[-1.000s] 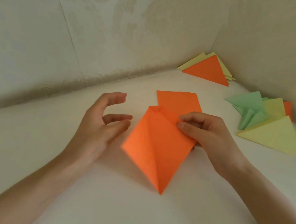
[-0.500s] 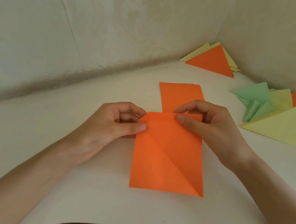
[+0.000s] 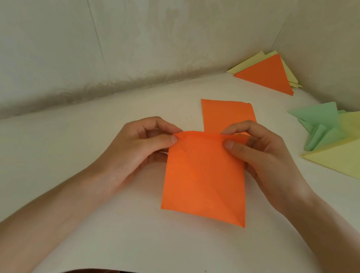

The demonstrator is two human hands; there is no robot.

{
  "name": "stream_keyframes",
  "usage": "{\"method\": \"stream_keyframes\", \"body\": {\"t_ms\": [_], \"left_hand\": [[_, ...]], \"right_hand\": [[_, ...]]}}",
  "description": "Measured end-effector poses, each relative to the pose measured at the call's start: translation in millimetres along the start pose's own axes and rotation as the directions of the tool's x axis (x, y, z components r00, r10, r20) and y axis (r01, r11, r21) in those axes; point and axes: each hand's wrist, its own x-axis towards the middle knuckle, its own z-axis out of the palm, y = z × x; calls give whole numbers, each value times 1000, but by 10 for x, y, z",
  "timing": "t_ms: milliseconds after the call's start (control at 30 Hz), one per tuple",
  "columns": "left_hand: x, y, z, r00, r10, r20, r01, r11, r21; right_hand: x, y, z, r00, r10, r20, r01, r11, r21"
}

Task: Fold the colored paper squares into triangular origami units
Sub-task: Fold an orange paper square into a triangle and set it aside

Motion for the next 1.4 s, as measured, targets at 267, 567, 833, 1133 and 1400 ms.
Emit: {"method": "stream_keyframes", "body": {"t_ms": [267,567,833,1133,1400], "left_hand": [[-3,25,-36,998,29,62,-30,999,12],[30,-2,-85,999,-48,8,46,984,172],[21,6,-92,1000,-13,6,11,966,258],[18,-52,-65,997,76,28,-81,942,325],[20,-78,-48,995,81,57,-96,936,339]], "right_hand": [[4,-7,-1,998,47,-31,-45,996,71],[-19,-19,0,998,68,-2,-68,995,67],[-6,-15,-19,995,97,-9,-96,992,77],[-11,-18,-10,995,92,-25,-92,996,19],[-10,-28,2,995,90,-34,-88,996,32]]}}
